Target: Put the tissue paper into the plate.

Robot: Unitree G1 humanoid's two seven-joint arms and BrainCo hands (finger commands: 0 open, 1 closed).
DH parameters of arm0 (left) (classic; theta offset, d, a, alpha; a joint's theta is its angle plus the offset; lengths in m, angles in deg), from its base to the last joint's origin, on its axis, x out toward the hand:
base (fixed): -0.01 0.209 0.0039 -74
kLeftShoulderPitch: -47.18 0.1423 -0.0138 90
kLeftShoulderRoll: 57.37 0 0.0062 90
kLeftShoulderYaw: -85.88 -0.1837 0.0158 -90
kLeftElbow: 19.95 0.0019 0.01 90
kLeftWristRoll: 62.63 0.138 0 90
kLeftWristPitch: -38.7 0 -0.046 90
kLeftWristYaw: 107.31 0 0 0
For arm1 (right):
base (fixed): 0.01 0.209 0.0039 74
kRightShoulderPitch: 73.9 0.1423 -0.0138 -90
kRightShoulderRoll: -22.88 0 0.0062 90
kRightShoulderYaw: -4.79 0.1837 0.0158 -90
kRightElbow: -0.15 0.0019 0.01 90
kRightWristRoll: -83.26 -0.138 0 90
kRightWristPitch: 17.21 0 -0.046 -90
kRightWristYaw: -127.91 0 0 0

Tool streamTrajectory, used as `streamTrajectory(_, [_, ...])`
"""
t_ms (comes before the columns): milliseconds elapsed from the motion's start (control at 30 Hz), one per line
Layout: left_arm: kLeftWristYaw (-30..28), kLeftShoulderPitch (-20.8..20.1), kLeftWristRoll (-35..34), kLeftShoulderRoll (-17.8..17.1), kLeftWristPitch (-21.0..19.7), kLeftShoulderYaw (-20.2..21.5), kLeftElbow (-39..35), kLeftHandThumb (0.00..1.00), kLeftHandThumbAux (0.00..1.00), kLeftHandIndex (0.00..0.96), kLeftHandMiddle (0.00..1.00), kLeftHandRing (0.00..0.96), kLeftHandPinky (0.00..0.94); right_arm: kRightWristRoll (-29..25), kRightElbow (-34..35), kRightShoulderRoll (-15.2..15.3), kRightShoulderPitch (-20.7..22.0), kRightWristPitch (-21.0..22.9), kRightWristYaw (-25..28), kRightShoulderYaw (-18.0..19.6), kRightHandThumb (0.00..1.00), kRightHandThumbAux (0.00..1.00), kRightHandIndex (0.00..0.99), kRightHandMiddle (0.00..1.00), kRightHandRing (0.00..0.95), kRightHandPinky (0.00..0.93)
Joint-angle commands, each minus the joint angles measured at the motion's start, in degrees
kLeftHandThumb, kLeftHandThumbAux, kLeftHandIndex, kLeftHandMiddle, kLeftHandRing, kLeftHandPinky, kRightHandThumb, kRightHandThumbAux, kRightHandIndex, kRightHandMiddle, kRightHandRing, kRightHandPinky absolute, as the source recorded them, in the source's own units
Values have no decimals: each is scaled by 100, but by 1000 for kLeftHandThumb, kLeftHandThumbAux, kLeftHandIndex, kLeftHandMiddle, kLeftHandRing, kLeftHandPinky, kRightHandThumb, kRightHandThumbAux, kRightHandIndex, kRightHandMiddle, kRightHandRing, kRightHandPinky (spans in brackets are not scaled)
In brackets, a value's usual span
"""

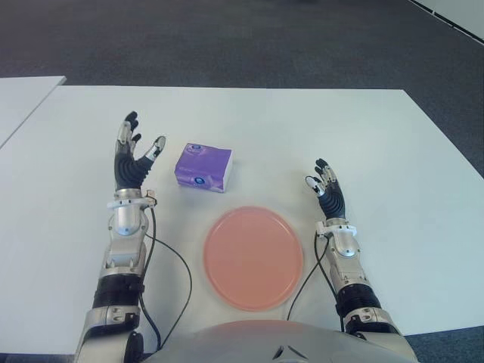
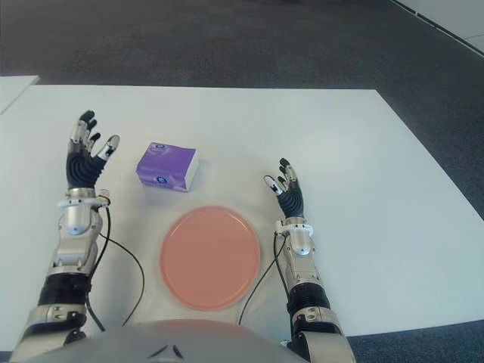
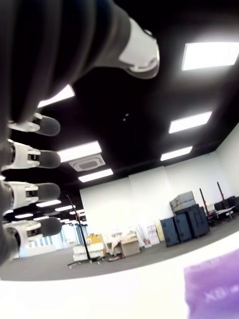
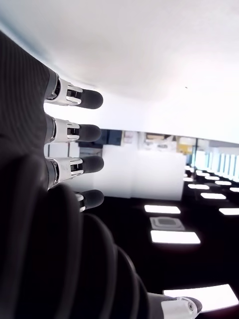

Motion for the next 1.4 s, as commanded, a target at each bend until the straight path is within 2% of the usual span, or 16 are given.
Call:
streamTrajectory(33, [-21,-265,41,-188,-27,86,-145,17,579,0,0,0,0,20,-218,-88,-173,150,-16,-48,39,451,0,0,0,0])
streamTrajectory(167, [-93,-478,-64,-344,25,164,-241,13,564,0,0,0,0,29,-202,-89,-173,150,-28,-60,37,451,0,0,0,0])
streamTrajectory(300, [-133,-863,-100,-498,-44,208,-225,21,557,0,0,0,0,31,-228,-89,-152,137,-37,-80,36,448,0,0,0,0])
streamTrajectory(433, [-52,-1130,323,-803,349,100,183,46,527,0,0,0,0,34,-264,-88,-145,69,-43,-100,35,443,0,0,0,0])
streamTrajectory(567, [-254,-1304,667,-1164,773,-121,382,85,475,0,0,0,0,19,-285,-91,-135,32,-34,-112,35,443,0,0,0,0])
streamTrajectory(767, [-844,-1318,1044,-1804,996,-464,330,117,429,0,0,0,0,24,-308,-96,-122,21,-45,-123,37,443,0,0,0,0])
streamTrajectory(933, [-2094,-1186,659,-2216,529,-868,-66,126,380,0,0,0,0,37,-357,-90,-93,77,-41,-137,39,438,0,0,0,0])
streamTrajectory(1033, [-2651,-1161,443,-2375,267,-996,-234,126,348,0,0,0,0,37,-389,-86,-76,86,-36,-140,40,434,0,0,0,0])
streamTrajectory(1167, [-3322,-1193,314,-2523,178,-1282,-313,142,310,0,0,0,0,18,-442,-86,-48,90,-9,-141,41,426,0,0,0,0])
streamTrajectory(1400, [-3587,-1421,571,-2486,1044,-1766,352,224,265,0,0,0,0,27,-554,-82,14,81,-5,-144,41,414,0,0,0,0])
